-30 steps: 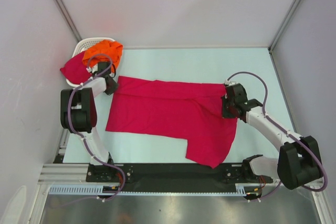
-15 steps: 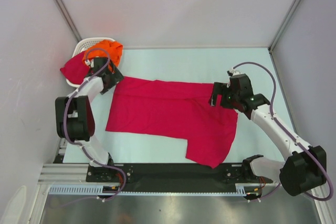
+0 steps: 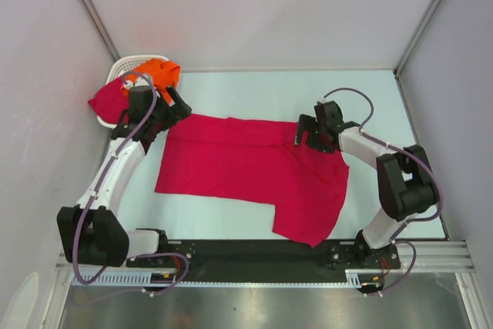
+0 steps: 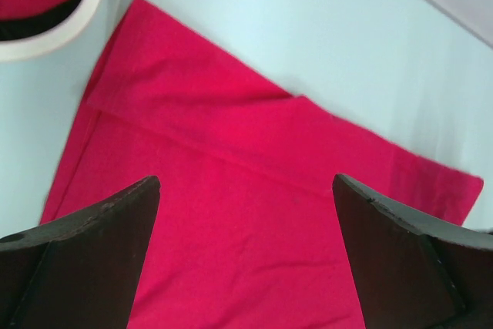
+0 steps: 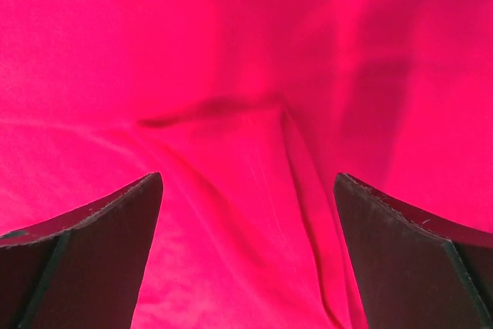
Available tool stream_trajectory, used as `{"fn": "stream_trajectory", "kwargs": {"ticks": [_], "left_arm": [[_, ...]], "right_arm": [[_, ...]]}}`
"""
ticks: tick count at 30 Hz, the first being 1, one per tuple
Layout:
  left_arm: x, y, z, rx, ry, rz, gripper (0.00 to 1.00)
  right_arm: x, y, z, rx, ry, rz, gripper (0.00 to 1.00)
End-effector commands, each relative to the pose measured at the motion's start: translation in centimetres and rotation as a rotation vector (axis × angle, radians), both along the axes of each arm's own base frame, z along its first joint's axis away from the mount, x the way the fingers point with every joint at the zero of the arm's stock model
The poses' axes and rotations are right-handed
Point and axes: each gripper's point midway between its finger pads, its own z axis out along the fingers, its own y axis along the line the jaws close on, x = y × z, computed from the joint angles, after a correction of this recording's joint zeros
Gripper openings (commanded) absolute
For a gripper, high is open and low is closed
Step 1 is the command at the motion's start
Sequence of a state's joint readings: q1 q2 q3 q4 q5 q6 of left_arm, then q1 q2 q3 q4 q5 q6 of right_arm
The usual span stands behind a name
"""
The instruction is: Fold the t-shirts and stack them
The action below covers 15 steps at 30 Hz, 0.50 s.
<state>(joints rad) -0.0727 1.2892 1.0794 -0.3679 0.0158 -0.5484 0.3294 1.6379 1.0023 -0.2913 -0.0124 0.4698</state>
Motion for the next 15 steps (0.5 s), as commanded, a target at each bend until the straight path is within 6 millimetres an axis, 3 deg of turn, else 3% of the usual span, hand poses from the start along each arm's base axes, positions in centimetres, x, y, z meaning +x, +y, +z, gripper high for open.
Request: {"fn": "stream_trajectory", "kwargs": {"ticks": [1, 6, 15], "left_arm": [[-2.4, -0.7, -0.6, -0.004, 0.029, -0.062, 1.00], [-3.5, -0.7, -0.4, -0.006, 0.021, -0.065, 1.00], [-3.4, -1.2, 0.0, -0.021, 0.017, -0.087, 1.00]], "right_arm": [[3.7, 1.3, 1.7, 0.030, -0.099, 0.034, 0.99], [3.9, 1.2, 0.0, 0.018, -0.072, 0.045, 1.00], [3.4, 2.1, 0.0, 0.059, -0.055, 0.070, 0.95]]}}
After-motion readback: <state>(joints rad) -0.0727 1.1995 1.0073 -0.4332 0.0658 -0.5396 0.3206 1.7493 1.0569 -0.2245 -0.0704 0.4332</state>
